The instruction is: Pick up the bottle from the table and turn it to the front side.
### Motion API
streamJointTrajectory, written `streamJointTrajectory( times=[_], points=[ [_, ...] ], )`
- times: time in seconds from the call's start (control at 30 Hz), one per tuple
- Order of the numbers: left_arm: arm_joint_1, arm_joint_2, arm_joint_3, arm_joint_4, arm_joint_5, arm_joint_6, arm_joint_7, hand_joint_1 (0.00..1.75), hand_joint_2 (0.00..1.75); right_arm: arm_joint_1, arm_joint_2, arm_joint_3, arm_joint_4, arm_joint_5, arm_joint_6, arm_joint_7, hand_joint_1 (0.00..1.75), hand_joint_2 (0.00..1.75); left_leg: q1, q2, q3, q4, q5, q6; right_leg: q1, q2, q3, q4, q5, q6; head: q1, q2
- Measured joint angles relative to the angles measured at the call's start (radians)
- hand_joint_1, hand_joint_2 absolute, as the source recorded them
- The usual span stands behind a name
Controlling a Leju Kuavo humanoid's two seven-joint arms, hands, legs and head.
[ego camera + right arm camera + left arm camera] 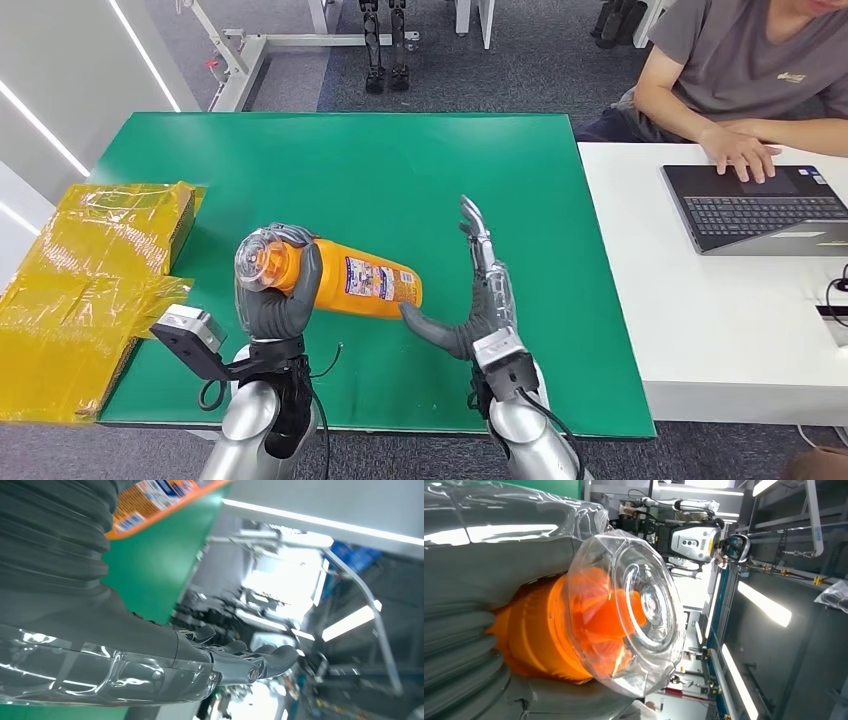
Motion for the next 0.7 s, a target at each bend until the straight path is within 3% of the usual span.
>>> streamJointTrajectory(
  times=[0.4,0.57,0.7],
  points=[
    [-0.011,0.025,0.064,0.017,-0.123,0.062,0.001,1.75,1.75,0.108,-0.020,-0.029,-0.229,0.032,-0.168,-0.014,0.00,1.75,0.000,0.000,0.000,0.000,0.000,0.000,0.000,0.000,0.000,0.000,0.000,0.000,0.000,0.000],
    [-0.037,0.088,0.097,0.042,-0.405,0.170,0.045,1.75,1.75,0.171,-0.033,-0.034,-0.277,0.038,-0.191,-0.030,0.00,1.75,0.000,0.000,0.000,-0.001,0.000,0.000,0.000,0.000,0.000,0.000,0.000,0.000,0.000,0.000],
    [-0.051,0.157,0.123,0.052,-0.534,0.154,0.109,1.75,1.75,0.202,-0.048,-0.034,-0.306,0.023,-0.193,-0.037,0.00,1.75,0.000,0.001,0.000,-0.001,0.000,0.000,0.000,0.001,0.000,0.000,0.000,-0.001,0.000,0.000]
  ],
)
